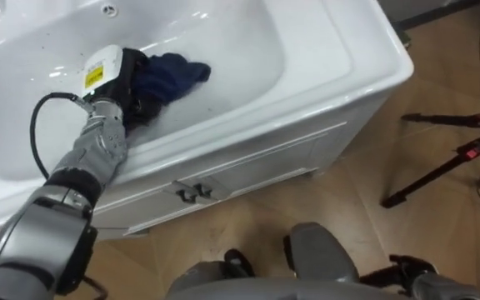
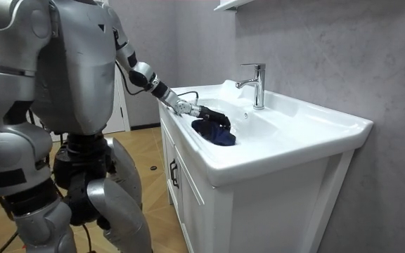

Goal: Wipe basin

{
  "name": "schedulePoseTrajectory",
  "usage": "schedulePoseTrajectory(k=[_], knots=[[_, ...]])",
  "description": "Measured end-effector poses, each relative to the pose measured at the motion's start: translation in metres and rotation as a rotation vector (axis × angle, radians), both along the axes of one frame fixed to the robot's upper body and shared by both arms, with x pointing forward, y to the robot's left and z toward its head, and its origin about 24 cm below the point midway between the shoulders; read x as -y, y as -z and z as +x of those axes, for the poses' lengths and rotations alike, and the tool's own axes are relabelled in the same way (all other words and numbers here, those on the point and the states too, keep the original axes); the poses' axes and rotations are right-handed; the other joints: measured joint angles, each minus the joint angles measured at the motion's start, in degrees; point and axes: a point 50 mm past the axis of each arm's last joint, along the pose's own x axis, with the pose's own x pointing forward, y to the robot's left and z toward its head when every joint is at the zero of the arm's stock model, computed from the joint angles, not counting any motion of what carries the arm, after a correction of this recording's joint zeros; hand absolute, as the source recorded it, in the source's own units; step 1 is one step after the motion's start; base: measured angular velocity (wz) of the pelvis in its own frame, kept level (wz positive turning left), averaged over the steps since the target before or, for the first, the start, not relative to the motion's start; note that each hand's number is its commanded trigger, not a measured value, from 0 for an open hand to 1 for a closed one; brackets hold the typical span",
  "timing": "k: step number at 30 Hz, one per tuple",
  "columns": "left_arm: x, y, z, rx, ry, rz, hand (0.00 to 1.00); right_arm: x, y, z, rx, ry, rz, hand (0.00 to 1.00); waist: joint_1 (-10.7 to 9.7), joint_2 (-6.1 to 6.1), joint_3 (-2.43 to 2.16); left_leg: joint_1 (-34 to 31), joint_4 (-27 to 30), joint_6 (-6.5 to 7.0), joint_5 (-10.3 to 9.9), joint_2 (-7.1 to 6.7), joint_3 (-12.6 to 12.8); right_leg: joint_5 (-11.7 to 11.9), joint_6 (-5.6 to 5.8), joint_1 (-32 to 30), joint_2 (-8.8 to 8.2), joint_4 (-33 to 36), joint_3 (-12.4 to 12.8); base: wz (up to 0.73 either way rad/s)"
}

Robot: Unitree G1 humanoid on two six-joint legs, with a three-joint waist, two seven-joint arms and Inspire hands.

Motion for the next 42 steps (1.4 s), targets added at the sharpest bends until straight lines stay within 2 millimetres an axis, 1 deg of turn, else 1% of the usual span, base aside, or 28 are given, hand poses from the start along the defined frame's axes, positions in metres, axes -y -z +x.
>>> schedulePoseTrajectory(k=[1,3,6,7,9,11,13,14,15,17,18,20,21,23,24,26,28,30,32,37,40,42], knots=[[-0.001,0.001,-0.001,-0.011,-0.006,0.016,1.0,0.001,0.0,0.0,-0.002,0.006,-0.006,0.0,0.53,0.1,-0.17,0.37,-0.53,-0.03,0.27,-0.02,-0.16,0.24,0.0,0.41,0.06,-0.6,-0.12,0.0],[-0.004,0.004,-0.004,-0.03,-0.03,0.036,1.0,0.002,0.0,-0.001,-0.012,0.011,-0.012,0.0,0.52,0.2,-0.25,1.16,-1.11,-0.1,0.65,-0.17,-0.48,0.57,-0.09,1.34,0.03,-1.28,-0.41,0.05],[-0.005,0.01,-0.011,-0.05,-0.034,0.057,1.0,0.002,0.0,0.0,-0.014,0.016,-0.016,0.0,0.59,0.51,-0.51,2.87,-2.57,-0.46,0.99,-0.2,-0.78,0.85,-0.25,3.17,0.28,-2.91,-0.76,0.01],[-0.006,0.014,-0.016,-0.055,-0.029,0.077,1.0,0.002,0.0,0.0,-0.012,0.025,-0.017,0.0,0.63,0.82,-0.74,3.66,-3.32,-0.64,1.12,-0.22,-0.87,0.94,-0.33,3.93,0.44,-3.69,-0.77,-0.06],[-0.007,0.019,-0.023,-0.066,-0.02,0.117,1.0,0.003,0.0,-0.004,-0.019,0.03,-0.021,0.0,0.6,1.13,-0.97,4.77,-3.94,-0.85,1.24,-0.23,-1.36,0.98,-0.41,5.37,0.7,-4.75,-0.82,-0.03],[-0.007,0.026,-0.032,-0.084,-0.014,0.188,1.0,0.005,0.0,-0.01,-0.043,0.037,-0.026,0.0,0.56,1.33,-1.34,6.47,-5.16,-1.2,1.46,-0.28,-1.77,0.99,-0.5,7.49,0.97,-6.29,-1.07,0.04],[-0.01,0.029,-0.037,-0.092,-0.016,0.246,1.0,0.006,0.0,-0.014,-0.06,0.044,-0.029,0.0,0.63,1.47,-1.48,7.25,-5.61,-1.35,1.55,-0.3,-2.56,1.04,-0.61,8.61,1.16,-7.22,-1.26,0.04],[-0.013,0.03,-0.041,-0.103,-0.025,0.28,1.0,0.007,0.0,-0.016,-0.07,0.057,-0.032,0.0,0.62,1.62,-1.63,7.67,-5.79,-1.44,1.6,-0.28,-2.92,1.14,-0.75,9.42,1.24,-8.02,-1.61,0.03],[-0.015,0.031,-0.043,-0.107,-0.034,0.29,1.0,0.007,0.0,-0.017,-0.076,0.062,-0.033,0.0,0.62,1.65,-1.64,7.88,-5.8,-1.45,1.6,-0.24,-3.09,1.19,-0.82,9.89,1.31,-8.46,-1.69,0.05],[-0.022,0.033,-0.049,-0.121,-0.069,0.329,1.0,0.009,0.0,-0.021,-0.088,0.097,-0.035,0.0,0.69,1.78,-1.75,8.41,-5.85,-1.51,1.64,-0.2,-4.39,1.31,-1.0,11.28,1.35,-9.79,-2.44,0.1],[-0.023,0.033,-0.05,-0.123,-0.074,0.339,1.0,0.009,0.0,-0.022,-0.09,0.101,-0.034,0.0,0.72,1.78,-1.75,8.51,-5.85,-1.52,1.64,-0.2,-4.51,1.32,-1.01,11.56,1.37,-9.97,-2.6,0.11],[-0.029,0.033,-0.053,-0.132,-0.076,0.396,1.0,0.011,0.0,-0.023,-0.087,0.135,-0.032,0.0,2.04,1.88,-1.82,8.98,-5.95,-1.53,1.65,-0.17,-4.89,1.36,-1.09,12.18,1.32,-10.58,-2.63,0.0],[-0.03,0.033,-0.055,-0.137,-0.072,0.416,1.0,0.011,0.0,-0.024,-0.087,0.145,-0.032,0.0,2.18,1.91,-1.84,9.19,-6.1,-1.53,1.65,-0.19,-4.99,1.36,-1.09,12.44,1.33,-10.73,-2.74,0.0],[-0.034,0.035,-0.059,-0.157,-0.05,0.483,1.0,0.014,-0.001,-0.024,-0.084,0.168,-0.035,0.0,3.07,2.47,-2.24,9.75,-6.28,-1.54,1.64,-0.16,-5.22,1.39,-1.16,13.35,1.61,-11.6,-2.85,-0.02],[-0.034,0.036,-0.061,-0.162,-0.049,0.491,1.0,0.015,-0.002,-0.023,-0.082,0.167,-0.037,0.0,3.47,2.65,-2.29,9.9,-6.34,-1.54,1.64,-0.17,-5.28,1.4,-1.16,13.48,1.61,-11.59,-2.88,-0.08],[-0.036,0.039,-0.067,-0.181,-0.052,0.501,1.0,0.017,-0.002,-0.023,-0.078,0.173,-0.031,0.0,3.47,3.3,-2.31,10.83,-6.93,-1.57,1.62,-0.21,-6.18,1.43,-1.21,15.05,1.47,-11.72,-4.12,0.04],[-0.037,0.04,-0.07,-0.193,-0.056,0.502,1.0,0.017,-0.002,-0.022,-0.073,0.178,-0.028,0.0,3.52,3.55,-2.25,11.41,-7.18,-1.61,1.65,-0.14,-6.53,1.43,-1.21,15.43,1.25,-11.76,-4.58,0.06],[-0.037,0.041,-0.072,-0.201,-0.06,0.506,1.0,0.018,-0.003,-0.019,-0.05,0.196,-0.024,0.0,3.43,3.89,-2.22,11.49,-7.17,-1.66,1.68,-0.03,-6.65,1.49,-1.32,16.16,1.25,-12.52,-5.67,0.02],[-0.037,0.042,-0.072,-0.205,-0.061,0.506,1.0,0.019,-0.004,-0.018,-0.028,0.211,-0.024,0.0,3.35,4.18,-2.07,11.47,-7.34,-1.97,1.87,-0.02,-7.46,1.57,-1.47,16.17,1.27,-12.61,-6.06,0.05],[-0.036,0.041,-0.07,-0.211,-0.064,0.5,1.0,0.024,-0.005,-0.024,-0.031,0.21,-0.038,0.0,3.17,4.21,-1.93,11.54,-7.77,-2.21,2.02,-0.05,-7.55,1.59,-1.54,15.82,1.22,-12.71,-6.53,0.03],[-0.036,0.04,-0.068,-0.209,-0.077,0.497,1.0,0.023,-0.005,-0.023,-0.028,0.216,-0.034,0.0,3.23,4.14,-1.88,11.09,-7.77,-2.21,2.02,-0.09,-7.46,1.49,-1.67,15.06,1.16,-13.08,-6.08,-0.08],[-0.036,0.037,-0.065,-0.203,-0.085,0.506,1.0,0.02,-0.004,-0.021,-0.032,0.209,-0.027,0.0,3.25,3.94,-1.74,10.51,-7.61,-2.21,2.02,-0.12,-7.43,1.47,-1.64,13.97,1.12,-12.21,-5.62,-0.1]])
